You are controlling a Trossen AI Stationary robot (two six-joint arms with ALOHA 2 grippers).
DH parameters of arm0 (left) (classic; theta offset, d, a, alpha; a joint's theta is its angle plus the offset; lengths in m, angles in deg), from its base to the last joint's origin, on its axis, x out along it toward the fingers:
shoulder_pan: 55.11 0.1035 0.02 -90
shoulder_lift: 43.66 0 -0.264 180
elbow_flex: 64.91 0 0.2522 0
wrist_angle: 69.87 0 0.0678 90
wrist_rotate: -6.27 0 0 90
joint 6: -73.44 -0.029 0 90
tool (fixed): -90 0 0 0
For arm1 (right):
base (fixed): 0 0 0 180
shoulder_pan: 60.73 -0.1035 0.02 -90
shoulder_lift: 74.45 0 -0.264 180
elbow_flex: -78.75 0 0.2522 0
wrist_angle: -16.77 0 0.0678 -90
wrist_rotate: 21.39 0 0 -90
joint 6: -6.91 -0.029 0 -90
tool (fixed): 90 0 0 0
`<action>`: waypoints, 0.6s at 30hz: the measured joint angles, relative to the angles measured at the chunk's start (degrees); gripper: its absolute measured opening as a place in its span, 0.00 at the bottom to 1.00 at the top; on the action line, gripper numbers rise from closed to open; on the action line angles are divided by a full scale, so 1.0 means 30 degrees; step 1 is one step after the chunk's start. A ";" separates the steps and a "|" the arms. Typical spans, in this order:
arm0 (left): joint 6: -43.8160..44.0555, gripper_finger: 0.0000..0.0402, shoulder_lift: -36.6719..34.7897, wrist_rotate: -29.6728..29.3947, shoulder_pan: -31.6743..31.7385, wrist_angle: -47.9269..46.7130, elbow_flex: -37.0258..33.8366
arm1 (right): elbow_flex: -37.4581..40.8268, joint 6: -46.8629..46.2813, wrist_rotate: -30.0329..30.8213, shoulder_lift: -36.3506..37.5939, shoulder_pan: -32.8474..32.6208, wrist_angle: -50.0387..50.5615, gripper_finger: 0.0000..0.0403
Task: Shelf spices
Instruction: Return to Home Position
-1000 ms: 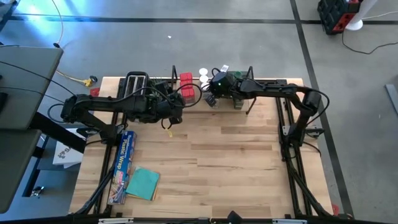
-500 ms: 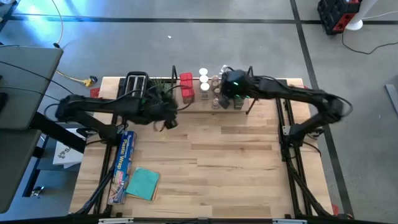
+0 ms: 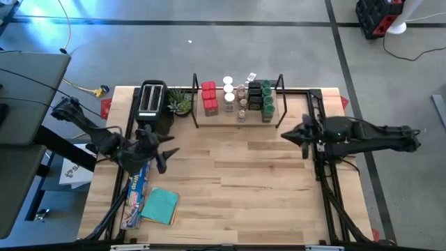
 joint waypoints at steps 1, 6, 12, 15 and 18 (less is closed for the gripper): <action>-0.0723 0.57 -0.0396 0.0050 0.0040 0.1576 -0.0893 | 0.0970 -0.0185 0.0001 0.0851 -0.0283 -0.0989 0.00; -0.5380 0.50 -0.1973 0.5905 0.3657 1.2651 -0.5707 | 0.5142 0.0270 -0.0201 0.3434 -0.1014 -0.6364 0.00; -0.7221 0.38 -0.3923 1.3376 0.9124 1.6793 -0.8715 | 0.7843 0.0865 -0.2885 0.3862 -0.1084 -1.0215 0.00; -0.7223 0.33 -0.6257 1.4732 1.0293 1.4866 -0.9069 | 0.8769 0.1252 -0.3323 0.3862 -0.1080 -1.0977 0.00; -0.6829 0.29 -0.8998 1.5065 1.0246 1.2498 -0.9162 | 0.9495 0.1655 -0.3714 0.3862 -0.1080 -1.1983 0.00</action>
